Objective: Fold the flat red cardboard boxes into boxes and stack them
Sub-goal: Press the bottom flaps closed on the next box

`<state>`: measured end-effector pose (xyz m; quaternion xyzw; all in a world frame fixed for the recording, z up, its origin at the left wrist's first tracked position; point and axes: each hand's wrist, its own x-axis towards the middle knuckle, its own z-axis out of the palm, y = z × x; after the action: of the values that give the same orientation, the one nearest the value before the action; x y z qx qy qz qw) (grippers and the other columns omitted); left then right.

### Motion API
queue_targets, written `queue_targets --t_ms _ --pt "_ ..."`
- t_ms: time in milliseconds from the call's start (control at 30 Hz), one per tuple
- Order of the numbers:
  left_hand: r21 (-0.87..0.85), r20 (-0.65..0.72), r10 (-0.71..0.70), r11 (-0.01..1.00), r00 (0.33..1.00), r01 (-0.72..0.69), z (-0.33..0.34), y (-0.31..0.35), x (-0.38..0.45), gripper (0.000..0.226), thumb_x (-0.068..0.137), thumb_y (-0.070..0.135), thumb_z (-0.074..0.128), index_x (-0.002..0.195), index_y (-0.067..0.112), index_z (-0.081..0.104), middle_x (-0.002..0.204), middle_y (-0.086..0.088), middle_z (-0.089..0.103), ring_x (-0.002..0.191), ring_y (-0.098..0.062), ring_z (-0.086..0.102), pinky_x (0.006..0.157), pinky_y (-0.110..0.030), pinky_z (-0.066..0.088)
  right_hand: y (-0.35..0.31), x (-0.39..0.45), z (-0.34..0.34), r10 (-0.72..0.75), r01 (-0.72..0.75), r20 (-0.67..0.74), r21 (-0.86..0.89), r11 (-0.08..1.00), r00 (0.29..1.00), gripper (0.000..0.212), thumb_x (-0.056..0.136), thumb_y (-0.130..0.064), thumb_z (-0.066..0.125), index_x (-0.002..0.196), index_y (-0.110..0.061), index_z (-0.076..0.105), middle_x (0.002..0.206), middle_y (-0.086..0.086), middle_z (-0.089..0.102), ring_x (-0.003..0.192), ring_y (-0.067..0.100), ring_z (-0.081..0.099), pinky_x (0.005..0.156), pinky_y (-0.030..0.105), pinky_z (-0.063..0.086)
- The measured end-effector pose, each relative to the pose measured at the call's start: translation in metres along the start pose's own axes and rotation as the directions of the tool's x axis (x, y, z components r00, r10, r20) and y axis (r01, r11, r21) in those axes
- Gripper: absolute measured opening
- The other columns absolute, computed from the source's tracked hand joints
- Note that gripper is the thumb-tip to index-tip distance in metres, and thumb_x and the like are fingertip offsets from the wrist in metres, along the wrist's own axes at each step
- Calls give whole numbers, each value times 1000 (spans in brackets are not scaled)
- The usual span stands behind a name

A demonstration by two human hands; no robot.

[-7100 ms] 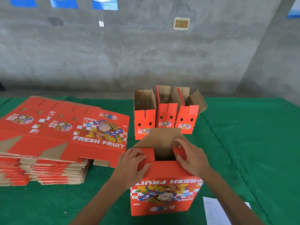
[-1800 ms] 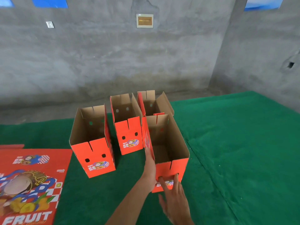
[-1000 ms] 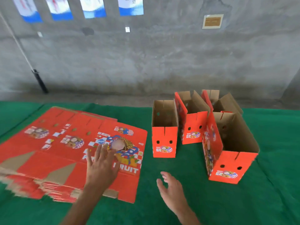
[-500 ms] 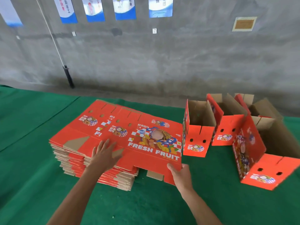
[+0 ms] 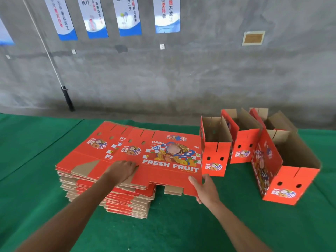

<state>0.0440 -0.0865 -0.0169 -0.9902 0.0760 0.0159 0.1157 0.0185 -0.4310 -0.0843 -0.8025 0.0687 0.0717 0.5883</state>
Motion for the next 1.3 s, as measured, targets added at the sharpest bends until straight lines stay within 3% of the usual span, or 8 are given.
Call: queue_targets --t_ms 267,400,500,700,900,1033,1133,1300 --pt "313 -119 162 942 980 -118 -28 -10 22 49 103 11 51 149 7 34 138 -10 55 126 -26 54 107 -35 47 -12 -9 -2 -42 41 -13 -84 996 999 43 99 -61 51 113 -24 69 109 -10 73 106 14 70 96 36 55" --pt "292 -277 195 950 941 -111 -80 -7 11 62 85 4 74 142 1 50 124 -14 64 117 -33 62 92 -39 56 -53 -12 -12 -10 22 -38 339 941 999 57 95 -57 62 139 -21 58 128 -6 68 113 13 67 110 43 49" --pt "56 -397 108 994 912 -93 -126 5 -1 46 85 4 74 130 4 63 110 -19 70 105 -39 67 82 -43 57 -104 -25 -35 -129 171 -116 507 845 985 86 73 -81 69 141 -32 53 131 -7 66 120 15 63 98 36 54" --pt "-402 -431 -117 912 895 -74 -201 46 -24 13 88 10 63 95 16 73 87 -17 73 85 -41 68 70 -37 50 -183 -63 -79 -412 471 -281 190 862 867 84 74 -70 78 145 -52 37 134 -27 57 125 -6 54 104 34 44" --pt "-471 -468 -101 869 878 -152 -261 97 -54 35 84 13 59 109 27 80 95 -17 75 95 -31 73 80 -35 58 -214 -133 -186 -382 420 -335 46 906 861 34 80 -29 53 102 -44 73 97 -15 78 90 8 75 75 33 64" --pt "-546 -463 15 783 886 -299 -288 133 -81 28 80 12 68 97 29 82 79 10 76 68 8 64 59 0 42 -222 -195 -255 -391 396 -361 -63 916 847 39 87 -16 58 86 -50 77 86 -14 78 80 8 76 60 28 62" --pt "-569 -358 114 761 927 -313 -284 168 -88 20 80 15 76 88 33 79 66 23 68 64 15 60 55 -4 41 -204 -215 -297 -310 252 -316 -210 945 897 62 95 2 53 76 -52 77 76 -14 77 73 9 76 54 30 61" --pt "-609 -112 226 754 968 -247 -234 204 -74 30 84 7 75 70 33 71 63 23 66 62 10 62 54 -8 42 -156 -213 -332 21 -101 -180 -451 887 983 28 94 5 51 88 -11 74 68 13 74 58 31 74 44 35 59"
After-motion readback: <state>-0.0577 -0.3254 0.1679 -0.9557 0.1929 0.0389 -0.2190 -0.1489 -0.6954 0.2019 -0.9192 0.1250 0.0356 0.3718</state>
